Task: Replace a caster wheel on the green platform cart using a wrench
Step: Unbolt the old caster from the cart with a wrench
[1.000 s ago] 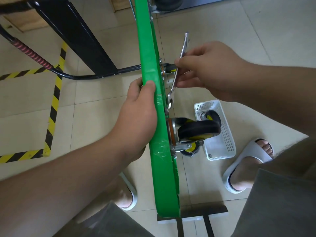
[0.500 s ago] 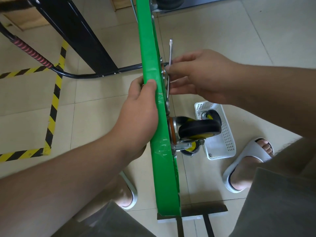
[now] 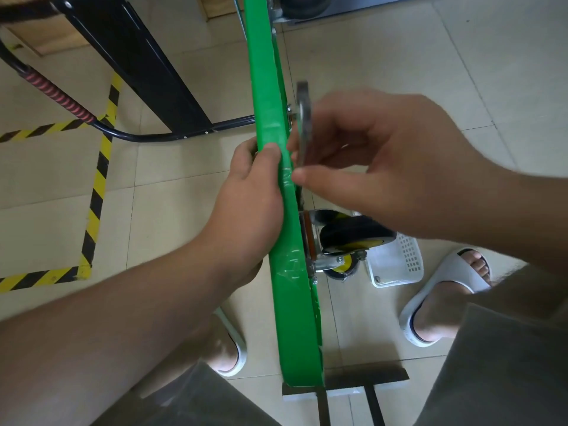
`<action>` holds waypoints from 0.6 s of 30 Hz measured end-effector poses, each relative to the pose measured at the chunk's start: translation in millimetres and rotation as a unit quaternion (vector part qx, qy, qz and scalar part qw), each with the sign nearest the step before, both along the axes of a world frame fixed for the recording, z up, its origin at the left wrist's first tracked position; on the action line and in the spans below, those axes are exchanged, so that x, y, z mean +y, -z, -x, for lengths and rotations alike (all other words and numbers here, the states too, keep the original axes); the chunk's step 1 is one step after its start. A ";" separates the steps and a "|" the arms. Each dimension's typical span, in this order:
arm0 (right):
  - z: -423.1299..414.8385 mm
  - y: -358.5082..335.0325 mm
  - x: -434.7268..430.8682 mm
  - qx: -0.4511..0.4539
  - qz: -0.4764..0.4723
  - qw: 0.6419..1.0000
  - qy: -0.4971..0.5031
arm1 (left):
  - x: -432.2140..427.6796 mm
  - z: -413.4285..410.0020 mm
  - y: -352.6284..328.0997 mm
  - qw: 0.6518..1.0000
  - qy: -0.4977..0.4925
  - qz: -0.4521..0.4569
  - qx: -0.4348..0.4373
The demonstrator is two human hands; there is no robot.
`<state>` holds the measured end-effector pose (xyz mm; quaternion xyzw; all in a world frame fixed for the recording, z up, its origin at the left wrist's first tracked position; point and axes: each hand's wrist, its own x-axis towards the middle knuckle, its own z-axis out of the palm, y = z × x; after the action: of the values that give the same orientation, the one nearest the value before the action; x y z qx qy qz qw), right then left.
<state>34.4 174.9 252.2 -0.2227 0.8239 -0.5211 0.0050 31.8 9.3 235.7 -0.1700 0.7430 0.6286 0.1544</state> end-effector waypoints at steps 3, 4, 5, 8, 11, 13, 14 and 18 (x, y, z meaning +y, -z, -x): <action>-16.0 3.2 3.8 0.097 -0.078 0.992 -0.033 | -2.0 -0.6 2.9 1.000 0.021 -0.009 0.005; -20.0 5.1 5.2 0.125 -0.109 0.985 -0.041 | -1.4 -1.0 3.1 0.999 0.035 0.001 0.014; -23.3 7.7 5.8 0.142 -0.134 0.980 -0.048 | -1.2 -1.1 1.3 0.999 0.034 0.014 0.021; -29.8 14.4 6.1 0.168 -0.175 0.967 -0.072 | -0.2 -0.5 -2.0 0.997 0.054 0.037 0.038; -29.1 14.2 4.9 0.191 -0.178 0.963 -0.072 | 2.7 0.7 -1.5 0.997 0.048 0.042 0.050; -24.7 8.5 5.0 0.201 -0.169 0.963 -0.055 | 1.6 0.8 1.7 0.998 0.034 0.034 0.050; -21.7 5.0 5.2 0.202 -0.159 0.965 -0.045 | 0.2 1.1 5.1 0.997 0.045 0.038 0.052; -5.4 -6.7 5.8 0.109 -0.050 0.993 0.001 | -0.1 -0.6 1.0 1.000 0.002 -0.021 -0.002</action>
<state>39.8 180.6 258.9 -0.2770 0.8447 -0.4520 -0.0739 32.4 9.1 234.8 -0.1667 0.7297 0.6434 0.1605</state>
